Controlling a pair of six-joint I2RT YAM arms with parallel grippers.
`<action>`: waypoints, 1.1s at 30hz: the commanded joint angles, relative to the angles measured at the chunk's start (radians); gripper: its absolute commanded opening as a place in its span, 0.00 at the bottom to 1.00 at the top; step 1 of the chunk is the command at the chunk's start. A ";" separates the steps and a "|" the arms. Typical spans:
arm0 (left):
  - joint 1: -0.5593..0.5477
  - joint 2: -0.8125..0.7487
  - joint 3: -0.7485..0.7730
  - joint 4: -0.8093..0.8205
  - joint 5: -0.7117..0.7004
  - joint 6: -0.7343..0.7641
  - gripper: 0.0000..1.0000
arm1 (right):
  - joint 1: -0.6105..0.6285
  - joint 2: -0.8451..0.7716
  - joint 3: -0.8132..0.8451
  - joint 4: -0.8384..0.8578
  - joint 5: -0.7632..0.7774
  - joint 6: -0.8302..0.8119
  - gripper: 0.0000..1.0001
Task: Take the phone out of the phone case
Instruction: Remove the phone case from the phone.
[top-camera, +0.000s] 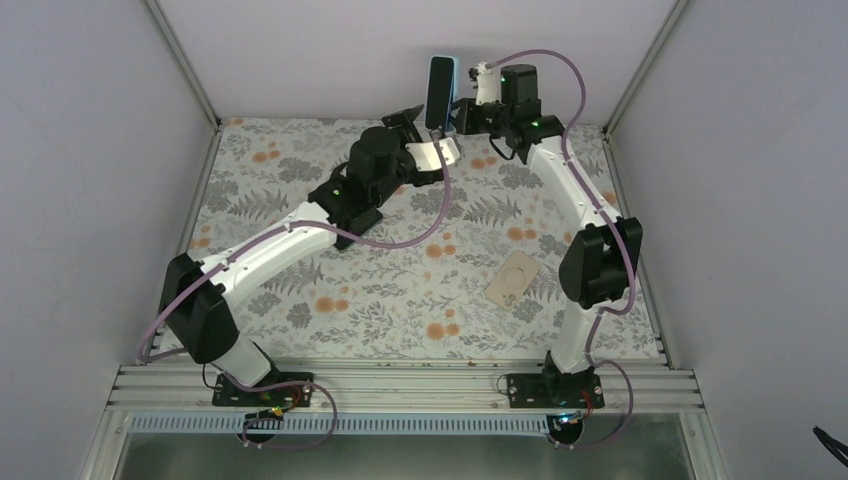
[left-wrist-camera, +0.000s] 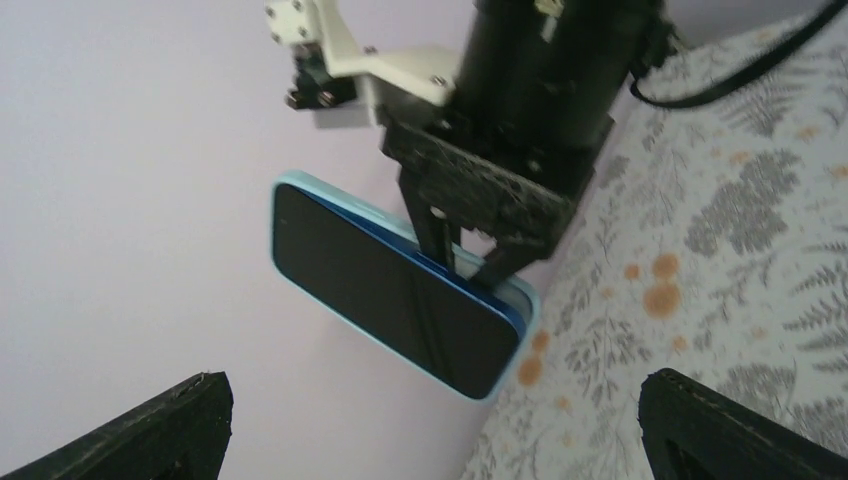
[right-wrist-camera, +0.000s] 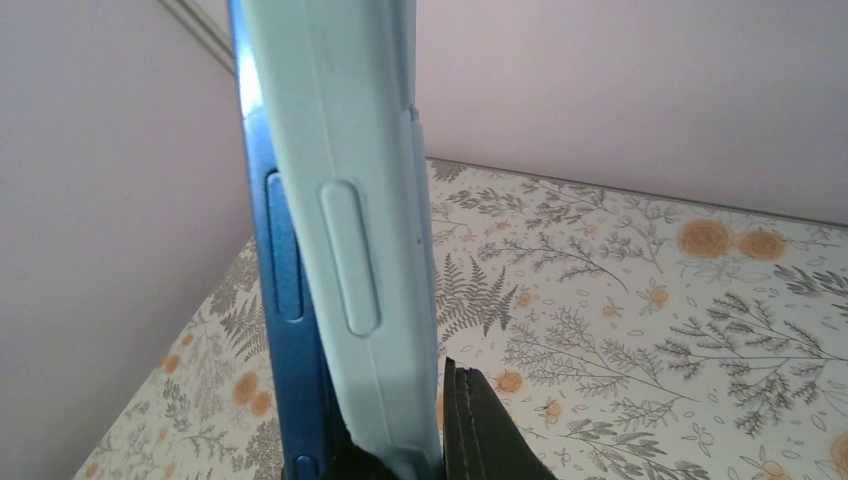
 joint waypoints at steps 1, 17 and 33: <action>0.004 0.047 0.050 0.076 0.029 -0.043 1.00 | -0.001 -0.045 0.035 0.067 0.038 0.048 0.03; 0.088 0.196 0.150 0.057 0.090 -0.156 1.00 | 0.043 -0.105 0.019 0.085 0.043 0.060 0.03; 0.108 0.163 0.154 0.066 0.116 -0.185 1.00 | 0.048 -0.112 -0.005 0.096 0.034 0.047 0.03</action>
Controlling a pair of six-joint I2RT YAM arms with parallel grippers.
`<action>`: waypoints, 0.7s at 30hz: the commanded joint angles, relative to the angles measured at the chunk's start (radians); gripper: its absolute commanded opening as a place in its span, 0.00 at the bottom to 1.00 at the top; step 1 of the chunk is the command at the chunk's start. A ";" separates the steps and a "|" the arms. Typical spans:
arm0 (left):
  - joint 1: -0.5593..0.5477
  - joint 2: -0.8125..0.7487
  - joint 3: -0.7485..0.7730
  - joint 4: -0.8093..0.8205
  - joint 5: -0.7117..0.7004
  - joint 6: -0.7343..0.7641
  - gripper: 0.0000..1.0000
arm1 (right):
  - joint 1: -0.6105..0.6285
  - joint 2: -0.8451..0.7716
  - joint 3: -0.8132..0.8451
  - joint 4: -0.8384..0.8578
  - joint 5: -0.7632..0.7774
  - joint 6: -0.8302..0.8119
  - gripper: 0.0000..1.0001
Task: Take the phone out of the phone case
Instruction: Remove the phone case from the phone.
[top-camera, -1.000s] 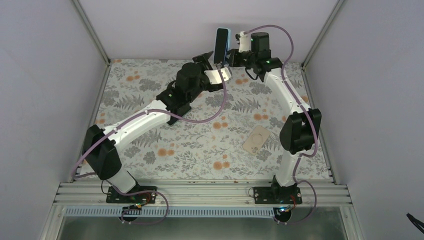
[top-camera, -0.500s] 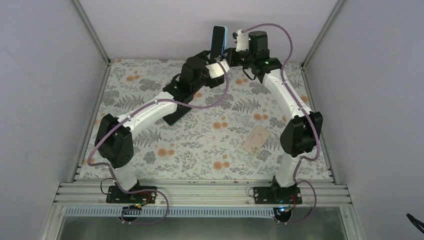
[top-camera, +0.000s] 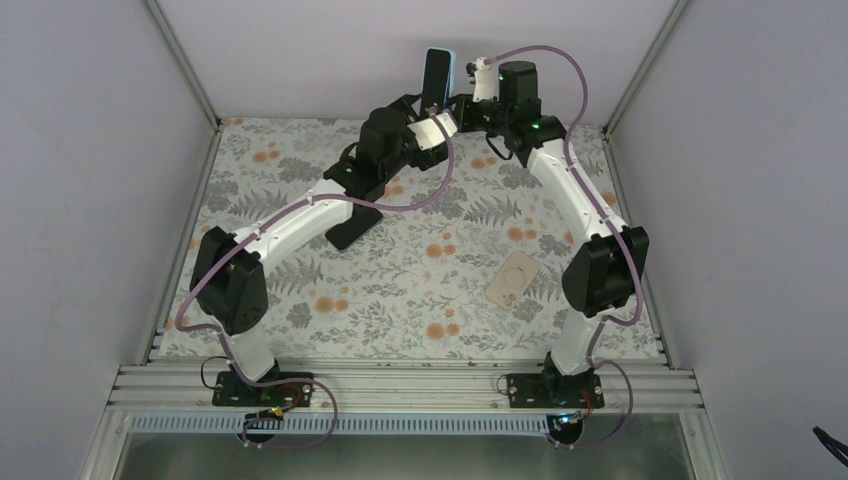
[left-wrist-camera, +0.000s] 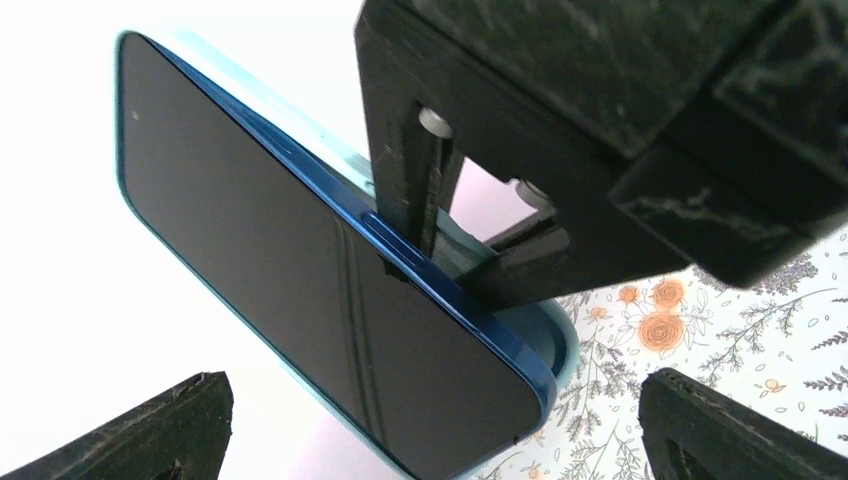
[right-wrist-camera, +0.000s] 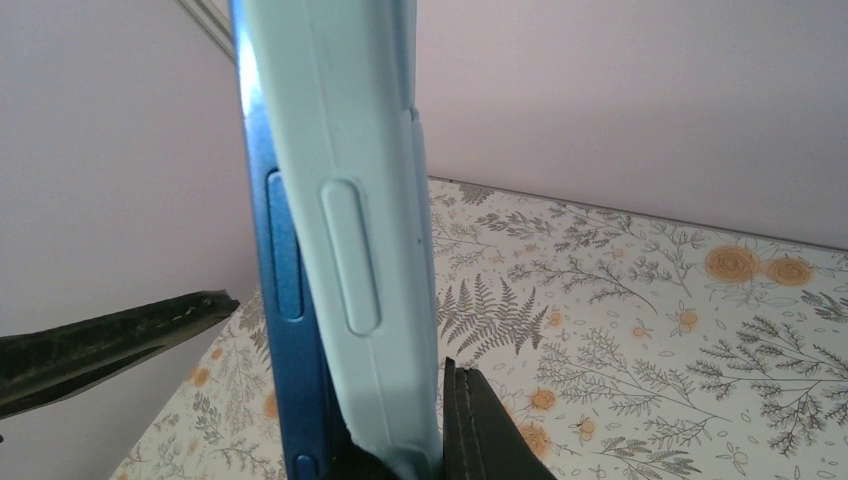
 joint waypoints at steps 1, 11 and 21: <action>0.011 -0.042 0.005 0.018 0.015 -0.017 1.00 | 0.007 -0.050 0.000 0.083 -0.013 0.005 0.03; 0.028 -0.021 0.029 0.025 0.000 -0.021 1.00 | 0.010 -0.061 -0.016 0.091 -0.029 -0.003 0.03; 0.028 0.004 0.057 0.056 -0.029 -0.030 1.00 | 0.033 -0.058 -0.019 0.096 -0.022 -0.009 0.03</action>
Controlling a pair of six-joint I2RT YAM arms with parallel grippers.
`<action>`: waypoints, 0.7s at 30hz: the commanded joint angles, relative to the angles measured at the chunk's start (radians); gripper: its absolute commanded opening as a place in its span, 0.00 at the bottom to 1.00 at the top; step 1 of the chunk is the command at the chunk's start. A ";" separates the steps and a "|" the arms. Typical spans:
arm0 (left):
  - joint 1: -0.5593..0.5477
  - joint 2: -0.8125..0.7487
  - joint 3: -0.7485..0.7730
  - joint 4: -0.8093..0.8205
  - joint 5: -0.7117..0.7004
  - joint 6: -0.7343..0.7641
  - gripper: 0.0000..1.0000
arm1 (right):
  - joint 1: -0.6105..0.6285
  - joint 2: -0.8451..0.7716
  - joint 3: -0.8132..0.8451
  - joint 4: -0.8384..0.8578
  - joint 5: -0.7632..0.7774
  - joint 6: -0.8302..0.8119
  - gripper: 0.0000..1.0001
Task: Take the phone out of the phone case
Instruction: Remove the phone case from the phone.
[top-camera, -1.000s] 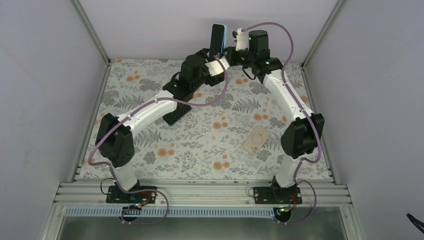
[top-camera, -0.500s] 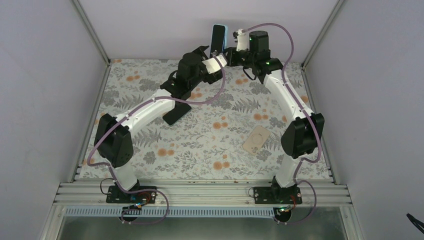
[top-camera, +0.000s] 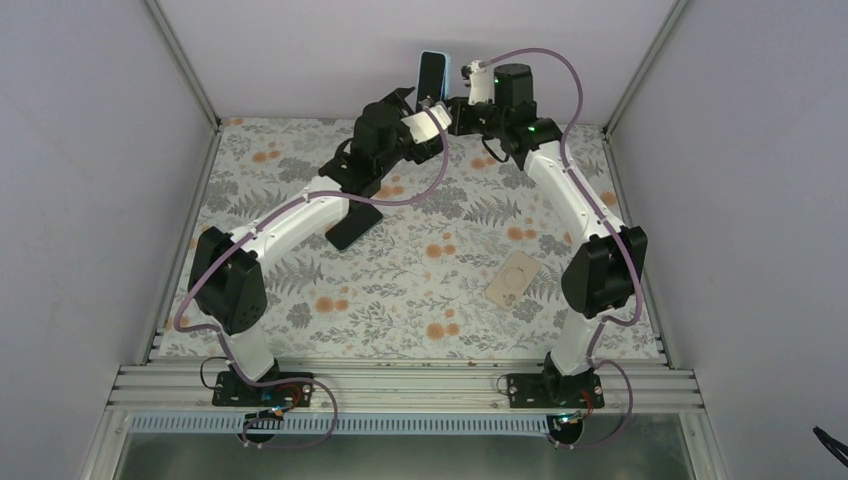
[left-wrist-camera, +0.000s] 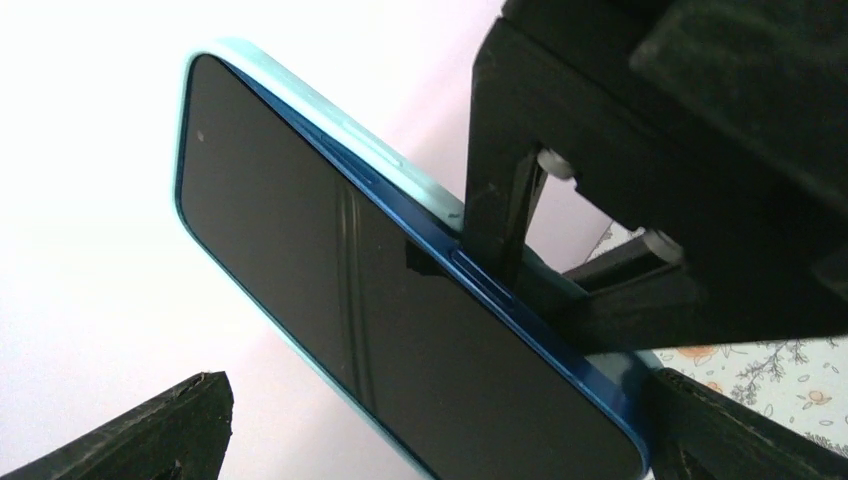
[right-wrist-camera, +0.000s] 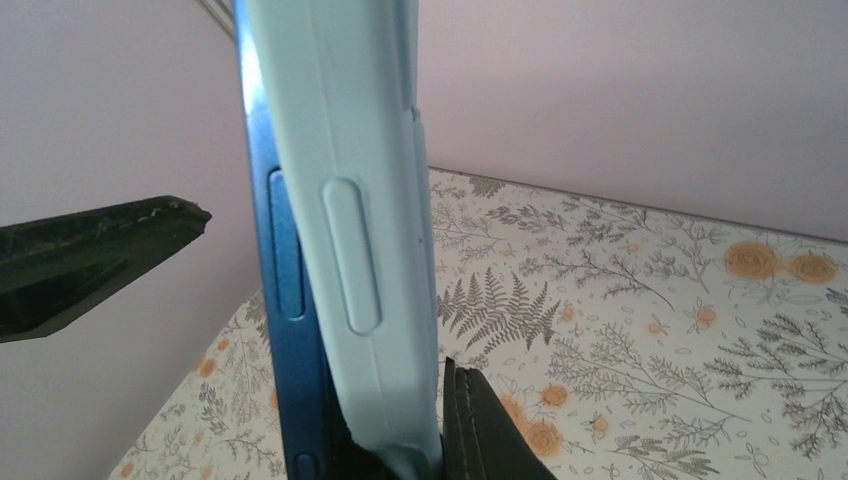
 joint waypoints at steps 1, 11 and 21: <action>-0.001 0.014 0.055 0.057 -0.033 -0.027 1.00 | 0.021 -0.052 0.006 0.084 -0.015 -0.005 0.03; 0.000 0.065 0.002 0.407 -0.445 0.081 0.97 | 0.026 -0.075 -0.013 0.079 -0.026 -0.009 0.03; 0.004 0.142 -0.127 0.992 -0.541 0.282 0.79 | 0.043 -0.037 0.063 -0.168 -0.262 -0.151 0.03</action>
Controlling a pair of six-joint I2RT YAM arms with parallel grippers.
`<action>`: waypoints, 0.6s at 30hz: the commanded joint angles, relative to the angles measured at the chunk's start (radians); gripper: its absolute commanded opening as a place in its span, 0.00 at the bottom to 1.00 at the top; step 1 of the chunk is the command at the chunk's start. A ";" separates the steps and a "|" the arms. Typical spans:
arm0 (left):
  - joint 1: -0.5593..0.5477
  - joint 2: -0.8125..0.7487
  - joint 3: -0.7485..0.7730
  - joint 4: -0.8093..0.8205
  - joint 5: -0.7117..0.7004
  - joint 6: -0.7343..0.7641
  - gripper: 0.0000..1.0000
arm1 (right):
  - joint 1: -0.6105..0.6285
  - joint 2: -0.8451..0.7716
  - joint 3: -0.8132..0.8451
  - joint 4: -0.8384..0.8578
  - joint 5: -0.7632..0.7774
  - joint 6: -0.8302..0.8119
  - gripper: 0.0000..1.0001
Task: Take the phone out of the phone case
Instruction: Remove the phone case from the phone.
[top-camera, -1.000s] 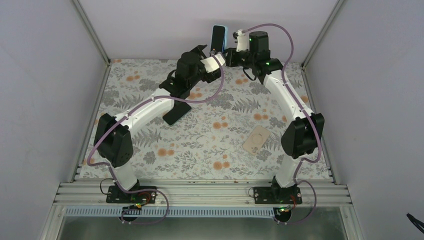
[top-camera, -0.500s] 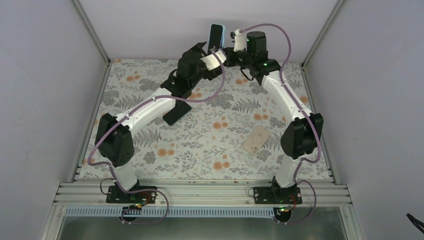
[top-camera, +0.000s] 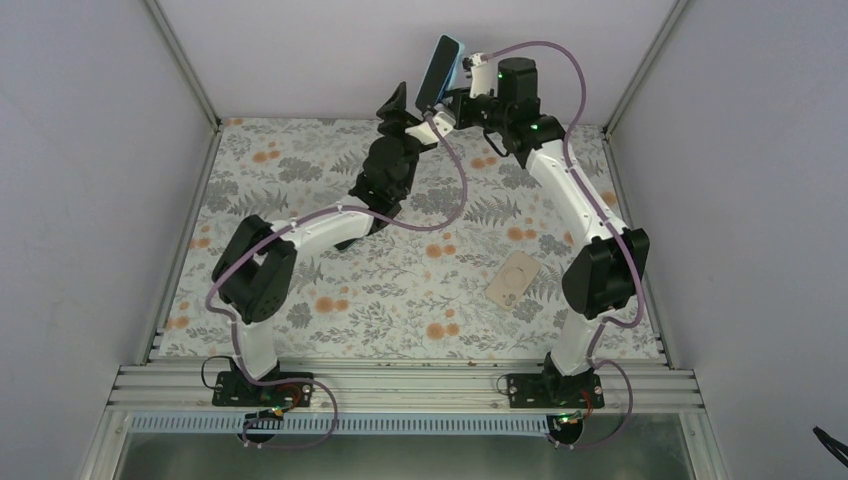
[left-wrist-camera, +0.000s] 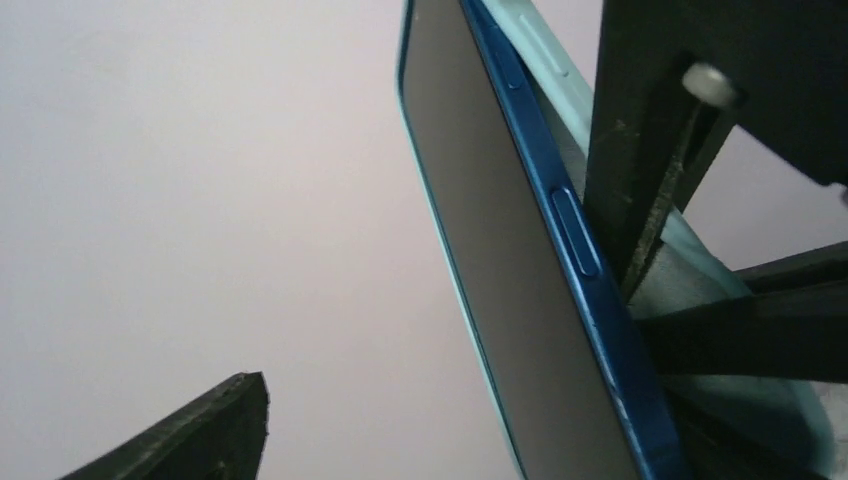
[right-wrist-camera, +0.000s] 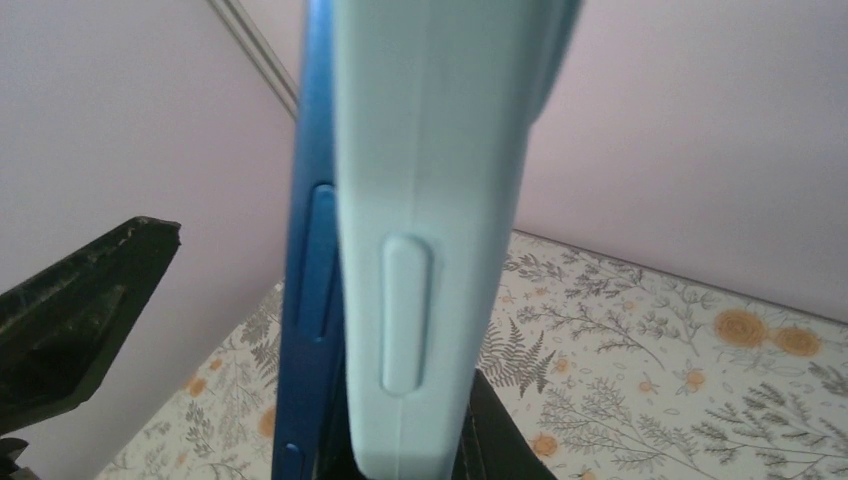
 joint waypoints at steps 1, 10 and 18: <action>0.060 0.049 0.040 0.361 -0.175 0.110 0.78 | 0.033 -0.034 0.049 -0.254 -0.263 -0.133 0.03; 0.040 0.109 0.103 0.372 -0.116 0.125 0.65 | 0.034 -0.071 -0.027 -0.324 -0.314 -0.207 0.03; 0.013 0.179 0.184 0.426 -0.078 0.215 0.43 | 0.046 -0.031 -0.014 -0.370 -0.388 -0.247 0.03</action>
